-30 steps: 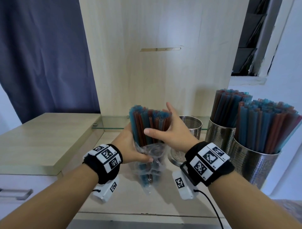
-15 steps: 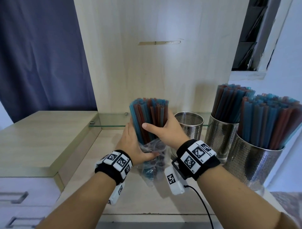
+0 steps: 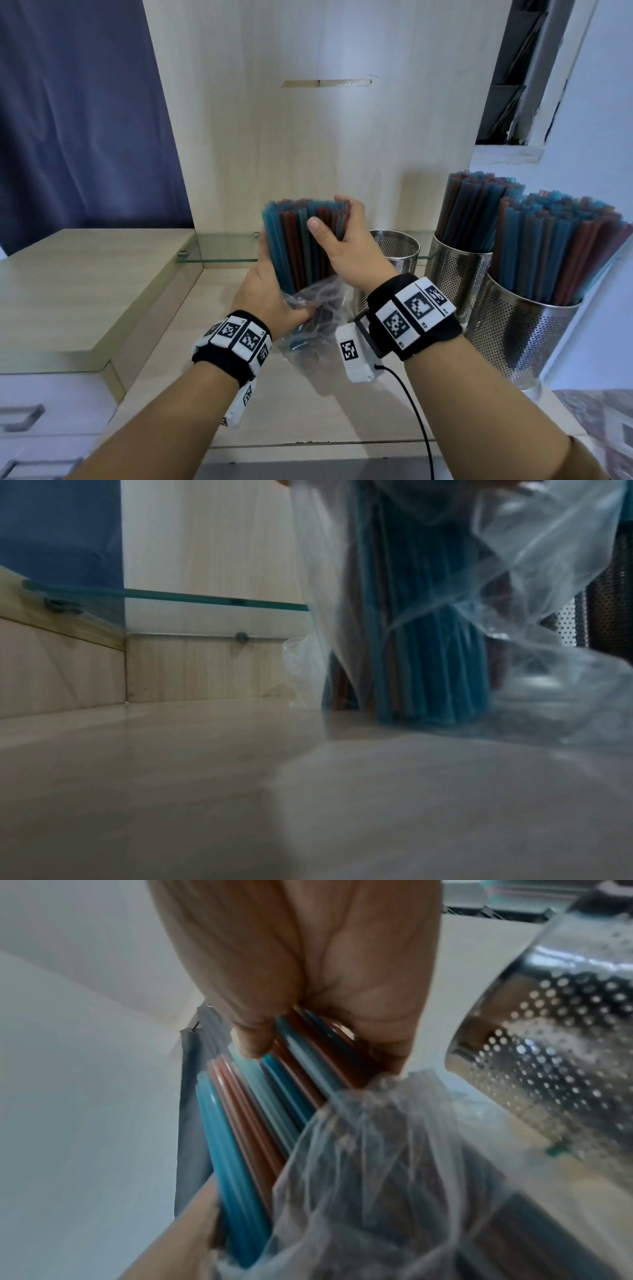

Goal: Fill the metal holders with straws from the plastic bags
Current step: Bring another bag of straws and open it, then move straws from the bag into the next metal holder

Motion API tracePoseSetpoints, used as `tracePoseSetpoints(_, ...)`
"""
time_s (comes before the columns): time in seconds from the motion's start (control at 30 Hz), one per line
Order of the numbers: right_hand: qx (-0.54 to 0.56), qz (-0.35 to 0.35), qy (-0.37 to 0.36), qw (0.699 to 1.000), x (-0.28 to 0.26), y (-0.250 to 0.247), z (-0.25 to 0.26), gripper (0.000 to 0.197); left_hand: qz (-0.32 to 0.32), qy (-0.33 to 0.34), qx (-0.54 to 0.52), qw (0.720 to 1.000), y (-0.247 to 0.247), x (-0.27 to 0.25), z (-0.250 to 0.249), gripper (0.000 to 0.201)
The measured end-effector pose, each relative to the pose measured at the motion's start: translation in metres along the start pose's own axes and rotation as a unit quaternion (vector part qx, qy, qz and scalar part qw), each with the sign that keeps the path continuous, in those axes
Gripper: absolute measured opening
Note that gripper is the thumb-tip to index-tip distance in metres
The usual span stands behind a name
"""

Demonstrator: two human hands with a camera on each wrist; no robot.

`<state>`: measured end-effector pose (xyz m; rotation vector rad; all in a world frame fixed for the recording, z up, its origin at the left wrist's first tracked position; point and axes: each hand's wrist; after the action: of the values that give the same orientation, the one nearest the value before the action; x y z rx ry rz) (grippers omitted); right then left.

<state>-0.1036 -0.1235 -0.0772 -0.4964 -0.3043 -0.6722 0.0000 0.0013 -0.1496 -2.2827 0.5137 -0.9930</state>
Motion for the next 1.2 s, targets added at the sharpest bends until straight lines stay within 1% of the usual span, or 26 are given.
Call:
tracePoseSetpoints(0.03, -0.018, -0.006, 0.002, 1.000, 0.000, 0.002, -0.002, 0.072, 0.007, -0.014, 0.023, 1.000, -0.001, 0.000, -0.001, 0.146)
tracePoseSetpoints(0.07, -0.037, -0.020, 0.006, 0.999, 0.001, 0.005, -0.006, 0.077, 0.011, -0.028, 0.046, 0.998, -0.001, 0.000, -0.002, 0.146)
tracePoseSetpoints(0.1, -0.053, -0.040, 0.009, 0.998, 0.001, 0.006, -0.009, 0.082, 0.012, -0.041, 0.066, 0.997, 0.000, 0.000, -0.003, 0.146)
tracePoseSetpoints(0.13, -0.052, -0.066, 0.013, 0.996, 0.002, 0.006, -0.012, 0.081, 0.010, -0.053, 0.083, 0.995, 0.000, 0.000, -0.003, 0.146)
tracePoseSetpoints(0.17, -0.038, -0.092, 0.017, 0.995, 0.002, 0.006, -0.012, 0.075, 0.007, -0.060, 0.093, 0.994, 0.000, 0.000, -0.003, 0.147)
tracePoseSetpoints(0.23, -0.029, -0.115, 0.022, 0.993, 0.002, 0.003, -0.012, 0.059, 0.002, -0.066, 0.101, 0.993, 0.000, 0.000, -0.002, 0.146)
tracePoseSetpoints(0.37, -0.067, -0.051, 0.005, 0.996, 0.009, 0.000, -0.013, 0.042, -0.002, -0.086, 0.091, 0.992, -0.004, 0.000, -0.001, 0.140)
tracePoseSetpoints(0.4, -0.067, -0.032, 0.006, 0.997, 0.012, 0.001, -0.012, 0.038, 0.001, -0.085, 0.091, 0.992, -0.005, 0.001, -0.002, 0.134)
tracePoseSetpoints(0.47, -0.060, -0.008, 0.005, 0.998, 0.015, 0.002, -0.012, 0.030, 0.013, -0.077, 0.103, 0.992, -0.006, 0.001, -0.005, 0.113)
tracePoseSetpoints(0.53, -0.053, 0.000, 0.004, 0.999, 0.017, 0.005, -0.014, 0.030, 0.021, -0.070, 0.109, 0.991, -0.007, 0.002, -0.006, 0.095)
tracePoseSetpoints(0.57, -0.051, 0.004, 0.004, 0.999, 0.017, 0.007, -0.015, 0.031, 0.016, -0.068, 0.106, 0.992, -0.007, 0.002, -0.005, 0.091)
tracePoseSetpoints(0.6, -0.050, 0.008, 0.007, 0.999, 0.018, 0.009, -0.018, 0.032, 0.006, -0.064, 0.108, 0.992, -0.005, 0.002, -0.002, 0.091)
tracePoseSetpoints(0.7, -0.056, 0.022, 0.010, 0.998, 0.014, 0.012, -0.021, 0.034, -0.032, -0.049, 0.116, 0.992, -0.002, 0.000, 0.001, 0.102)
tracePoseSetpoints(0.77, -0.051, 0.025, 0.011, 0.998, 0.012, 0.013, -0.021, 0.035, -0.017, -0.074, 0.030, 0.997, -0.003, -0.001, -0.002, 0.105)
tracePoseSetpoints(0.83, -0.033, 0.024, 0.015, 0.999, 0.010, 0.013, -0.021, 0.035, 0.010, -0.097, -0.037, 0.995, -0.003, -0.002, -0.003, 0.103)
tracePoseSetpoints(0.9, -0.009, 0.025, 0.019, 0.999, 0.009, 0.012, -0.020, 0.037, 0.010, -0.094, -0.043, 0.995, -0.002, -0.002, -0.002, 0.105)
tracePoseSetpoints(1.0, 0.008, 0.033, 0.015, 0.999, 0.007, 0.011, -0.018, 0.039, 0.006, -0.081, -0.064, 0.995, -0.003, -0.002, -0.002, 0.117)
tracePoseSetpoints(1.07, 0.016, 0.035, 0.017, 0.999, 0.006, 0.009, -0.016, 0.036, 0.006, -0.068, -0.095, 0.993, -0.003, -0.002, -0.001, 0.126)
tracePoseSetpoints(1.13, 0.030, 0.035, 0.024, 0.999, 0.004, 0.006, -0.013, 0.032, 0.004, -0.051, -0.111, 0.993, -0.002, -0.002, 0.002, 0.129)
tracePoseSetpoints(1.2, 0.098, 0.044, 0.038, 0.994, 0.000, 0.003, -0.011, 0.036, 0.003, -0.037, -0.107, 0.994, -0.001, -0.002, 0.004, 0.127)
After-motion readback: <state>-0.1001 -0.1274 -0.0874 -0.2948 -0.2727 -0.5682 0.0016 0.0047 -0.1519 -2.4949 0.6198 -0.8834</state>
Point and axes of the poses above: each hand's wrist, its own x-axis towards the middle knuckle, its own y-axis out of the palm, z = x × y, and after that the axes turned 1 degree about -y, right-handed
